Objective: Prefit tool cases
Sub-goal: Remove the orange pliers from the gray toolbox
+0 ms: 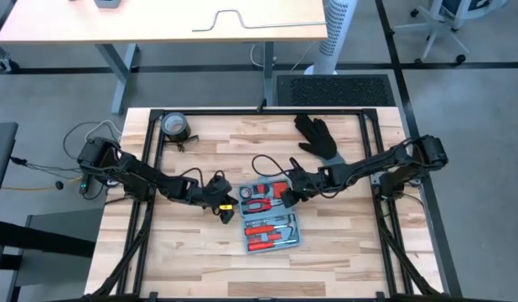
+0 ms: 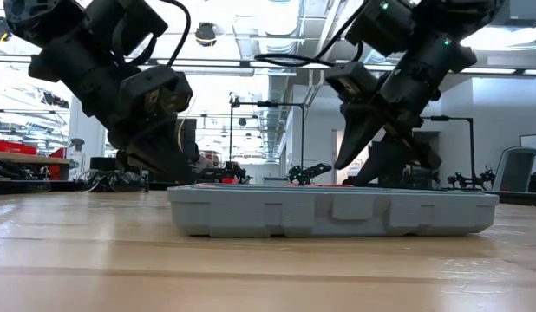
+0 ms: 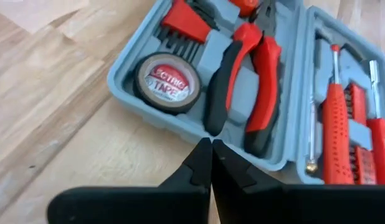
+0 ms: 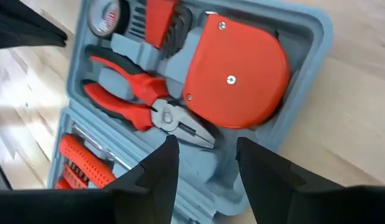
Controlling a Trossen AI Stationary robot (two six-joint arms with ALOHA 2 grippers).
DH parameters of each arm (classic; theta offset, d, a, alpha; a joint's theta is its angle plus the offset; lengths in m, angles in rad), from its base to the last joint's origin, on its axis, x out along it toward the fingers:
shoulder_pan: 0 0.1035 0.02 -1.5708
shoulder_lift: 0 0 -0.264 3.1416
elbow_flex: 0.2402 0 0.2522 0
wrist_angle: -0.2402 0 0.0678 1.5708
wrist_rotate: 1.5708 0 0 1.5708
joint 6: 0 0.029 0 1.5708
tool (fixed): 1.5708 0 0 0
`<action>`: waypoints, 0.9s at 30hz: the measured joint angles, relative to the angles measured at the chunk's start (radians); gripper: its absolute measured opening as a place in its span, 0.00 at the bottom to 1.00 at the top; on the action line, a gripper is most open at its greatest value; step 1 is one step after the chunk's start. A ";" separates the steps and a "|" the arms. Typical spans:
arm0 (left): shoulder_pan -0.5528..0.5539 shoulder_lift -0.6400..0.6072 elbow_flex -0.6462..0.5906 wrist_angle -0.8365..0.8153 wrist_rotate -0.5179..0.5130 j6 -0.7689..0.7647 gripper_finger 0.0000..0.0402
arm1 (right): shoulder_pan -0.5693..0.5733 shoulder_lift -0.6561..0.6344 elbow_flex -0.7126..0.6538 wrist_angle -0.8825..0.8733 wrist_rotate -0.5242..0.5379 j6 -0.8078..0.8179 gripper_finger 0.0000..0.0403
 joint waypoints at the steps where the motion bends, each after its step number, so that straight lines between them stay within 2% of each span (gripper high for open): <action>1: 0.001 0.000 0.000 -0.010 0.000 0.001 0.00 | -0.003 0.009 0.000 0.005 -0.006 0.000 0.43; 9: 0.019 0.000 0.000 -0.033 -0.001 0.038 0.00 | 0.006 0.077 0.000 0.081 -0.028 0.016 0.41; 14: 0.045 0.000 0.000 -0.034 0.051 0.085 0.00 | 0.010 0.123 0.002 0.140 -0.038 0.035 0.41; 18: 0.067 0.052 0.000 -0.033 0.095 0.106 0.00 | 0.010 0.143 0.002 0.208 -0.046 0.054 0.41; 23: 0.077 0.150 0.000 0.047 0.124 0.106 0.00 | 0.004 0.141 -0.003 0.233 -0.054 0.065 0.41; 27: 0.084 0.174 0.000 0.100 0.142 0.107 0.00 | 0.004 0.141 -0.006 0.240 -0.082 0.076 0.41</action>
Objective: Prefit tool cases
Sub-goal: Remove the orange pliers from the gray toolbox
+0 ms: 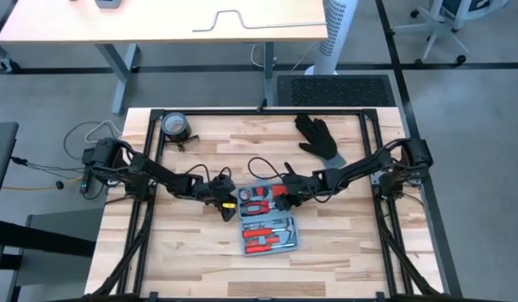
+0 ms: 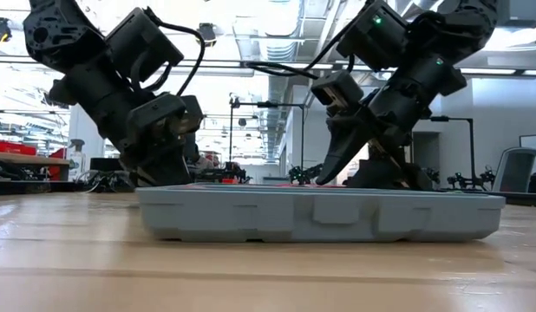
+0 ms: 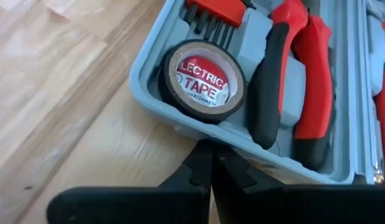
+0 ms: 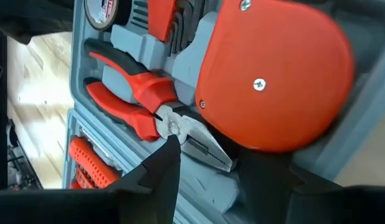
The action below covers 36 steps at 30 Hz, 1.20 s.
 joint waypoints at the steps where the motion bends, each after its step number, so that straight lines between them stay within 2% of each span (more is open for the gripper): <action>1: 0.003 0.002 -0.001 0.008 0.000 0.003 0.00 | 0.000 0.000 -0.001 0.006 -0.003 0.000 0.41; 21: 0.018 0.004 -0.001 0.016 0.016 0.007 0.00 | 0.025 -0.018 -0.001 0.056 -0.084 0.052 0.38; 36: 0.018 0.004 0.000 0.015 0.016 -0.011 0.00 | 0.031 -0.019 -0.001 0.056 -0.071 0.048 0.33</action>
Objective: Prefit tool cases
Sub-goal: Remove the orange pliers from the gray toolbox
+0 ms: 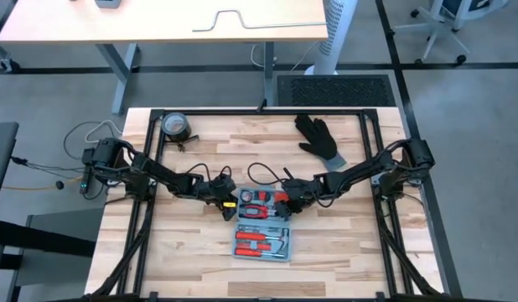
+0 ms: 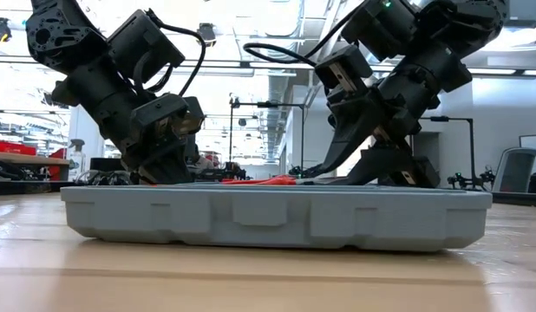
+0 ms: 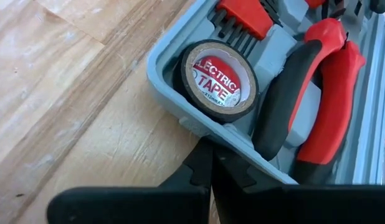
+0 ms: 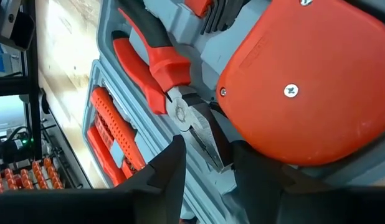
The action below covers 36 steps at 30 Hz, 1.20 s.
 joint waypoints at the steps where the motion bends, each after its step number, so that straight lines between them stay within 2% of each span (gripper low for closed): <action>1: 0.000 0.000 0.000 0.000 0.000 0.000 0.00 | 0.000 0.000 0.000 0.000 0.000 0.000 0.33; 6: 0.000 0.000 0.000 0.000 0.000 0.000 0.00 | 0.003 0.000 0.000 0.000 0.002 0.000 0.29; 10: 0.000 0.000 0.000 0.000 0.000 0.001 0.00 | 0.012 0.000 0.000 0.027 0.004 0.000 0.22; 11: 0.000 0.001 0.000 0.003 0.001 0.000 0.00 | 0.014 0.000 0.000 0.084 0.022 0.001 0.19; 13: 0.000 0.006 0.005 0.015 0.002 0.001 0.00 | 0.010 0.002 0.021 0.438 0.059 0.000 0.12; 15: 0.000 0.007 0.004 0.019 0.004 0.004 0.00 | 0.007 -0.023 0.024 0.536 0.067 -0.017 0.04; 17: 0.001 0.007 0.004 0.023 0.006 0.006 0.00 | 0.000 -0.012 0.028 0.600 0.050 -0.029 0.02; 22: 0.003 0.007 0.002 0.038 0.014 0.008 0.00 | -0.017 -0.015 0.041 0.491 0.041 -0.041 0.01; 28: 0.005 -0.012 0.000 0.060 0.089 0.063 0.00 | 0.022 -0.029 0.030 0.280 0.064 -0.072 0.01; 32: 0.001 -0.013 0.014 0.039 0.156 0.094 0.00 | 0.082 -0.068 0.077 0.091 0.159 -0.126 0.01; 36: -0.014 -0.017 0.031 -0.007 0.183 0.106 0.00 | 0.152 -0.039 0.137 -0.140 0.284 -0.232 0.01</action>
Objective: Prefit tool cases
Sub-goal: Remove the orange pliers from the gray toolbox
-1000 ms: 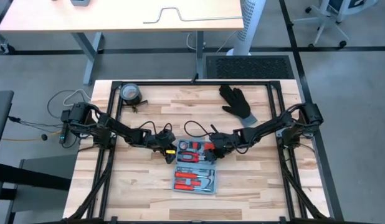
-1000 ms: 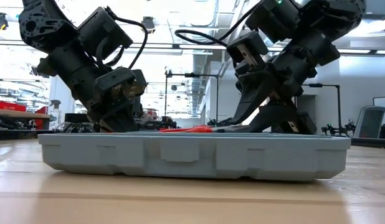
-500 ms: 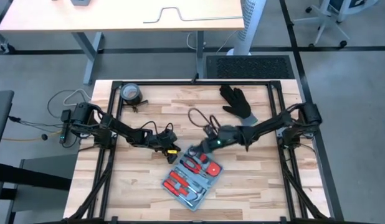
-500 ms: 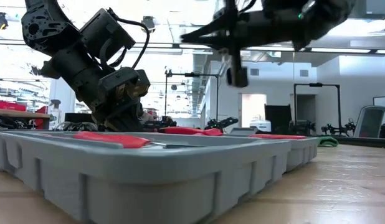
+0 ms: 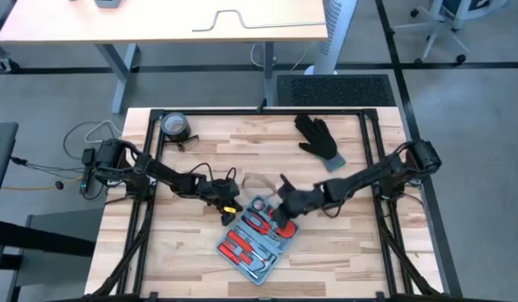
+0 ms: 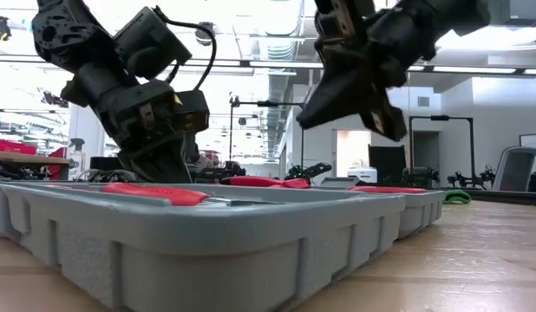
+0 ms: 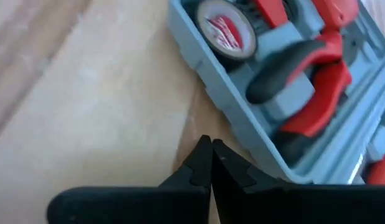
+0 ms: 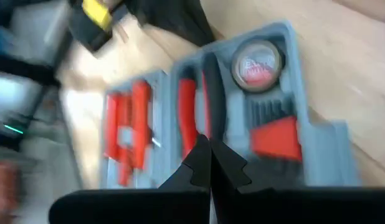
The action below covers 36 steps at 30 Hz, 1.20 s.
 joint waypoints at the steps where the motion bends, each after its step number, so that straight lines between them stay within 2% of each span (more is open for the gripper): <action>1: -0.009 -0.005 0.000 -0.007 -0.001 0.000 0.00 | 0.009 0.008 0.018 -0.009 0.026 -0.026 0.02; 6: -0.047 -0.028 0.000 -0.039 0.002 -0.003 0.00 | 0.005 0.078 0.073 -0.025 0.038 -0.164 0.14; 9: -0.070 -0.035 0.005 -0.065 -0.033 -0.027 0.00 | -0.008 0.134 0.144 -0.035 -0.012 -0.218 0.24; 14: -0.117 -0.045 0.005 -0.108 -0.059 -0.083 0.00 | -0.033 0.276 0.285 -0.200 -0.119 -0.260 0.41; 19: -0.199 -0.045 0.007 -0.125 -0.144 -0.172 0.00 | -0.031 0.381 0.443 -0.386 -0.111 -0.289 0.47; 24: -0.257 -0.044 0.006 -0.120 -0.243 -0.252 0.00 | -0.031 0.445 0.524 -0.476 -0.078 -0.311 0.41; 32: -0.270 -0.042 0.003 -0.098 -0.332 -0.301 0.00 | -0.040 0.473 0.539 -0.568 0.041 -0.356 0.05; 36: -0.269 -0.042 0.003 -0.097 -0.339 -0.289 0.00 | -0.053 0.450 0.535 -0.569 0.011 -0.355 0.01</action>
